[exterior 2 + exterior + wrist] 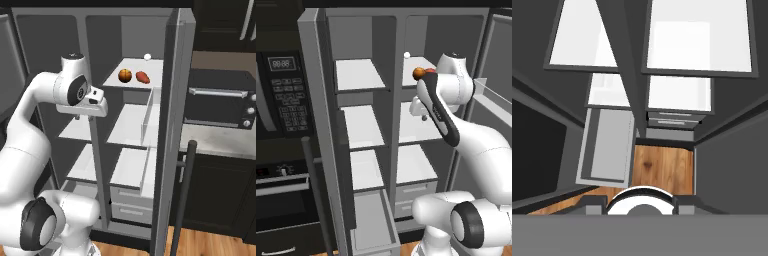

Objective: Take the sweet potato and orange from the fridge shelf and place them in the freezer drawer to begin freezing them.

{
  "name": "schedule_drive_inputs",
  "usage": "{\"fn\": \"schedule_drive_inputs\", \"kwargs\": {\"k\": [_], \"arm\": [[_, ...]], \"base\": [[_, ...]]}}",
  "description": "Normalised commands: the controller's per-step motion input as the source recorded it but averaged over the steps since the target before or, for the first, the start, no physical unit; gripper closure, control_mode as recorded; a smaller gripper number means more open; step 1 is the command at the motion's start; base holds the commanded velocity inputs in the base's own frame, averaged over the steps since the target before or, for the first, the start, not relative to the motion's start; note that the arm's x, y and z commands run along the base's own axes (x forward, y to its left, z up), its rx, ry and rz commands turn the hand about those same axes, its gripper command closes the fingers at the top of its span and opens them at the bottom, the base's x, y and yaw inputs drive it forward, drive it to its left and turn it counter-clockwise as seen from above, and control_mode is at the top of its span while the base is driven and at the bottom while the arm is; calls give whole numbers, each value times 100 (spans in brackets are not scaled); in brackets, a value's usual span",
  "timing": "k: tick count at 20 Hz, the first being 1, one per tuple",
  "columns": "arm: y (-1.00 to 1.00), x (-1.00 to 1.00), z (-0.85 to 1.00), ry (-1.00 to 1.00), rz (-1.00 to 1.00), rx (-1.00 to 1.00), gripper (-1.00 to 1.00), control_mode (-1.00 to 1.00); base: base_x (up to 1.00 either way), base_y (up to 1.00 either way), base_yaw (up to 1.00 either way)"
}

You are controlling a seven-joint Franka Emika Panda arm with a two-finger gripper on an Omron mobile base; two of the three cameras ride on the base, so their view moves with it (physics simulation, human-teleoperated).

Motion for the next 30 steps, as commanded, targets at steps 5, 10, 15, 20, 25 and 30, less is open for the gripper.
{"fn": "schedule_drive_inputs", "kwargs": {"k": [5, 10, 15, 20, 25, 30], "arm": [[0, -3, 0, 0, 0, 0, -100, -100], [-4, 0, 0, 0, 0, 0, -100, 100], [0, 0, 0, 0, 0, 0, -100, 100], [0, 0, 0, 0, 0, 0, -100, 100], [0, 0, 0, 0, 0, 0, -100, 100], [0, 0, 0, 0, 0, 0, -100, 100]], "base": [[0, 0, 0], [0, -3, 0], [2, -23, 0], [1, -46, 0], [9, -51, 0], [23, -29, 0]]}}
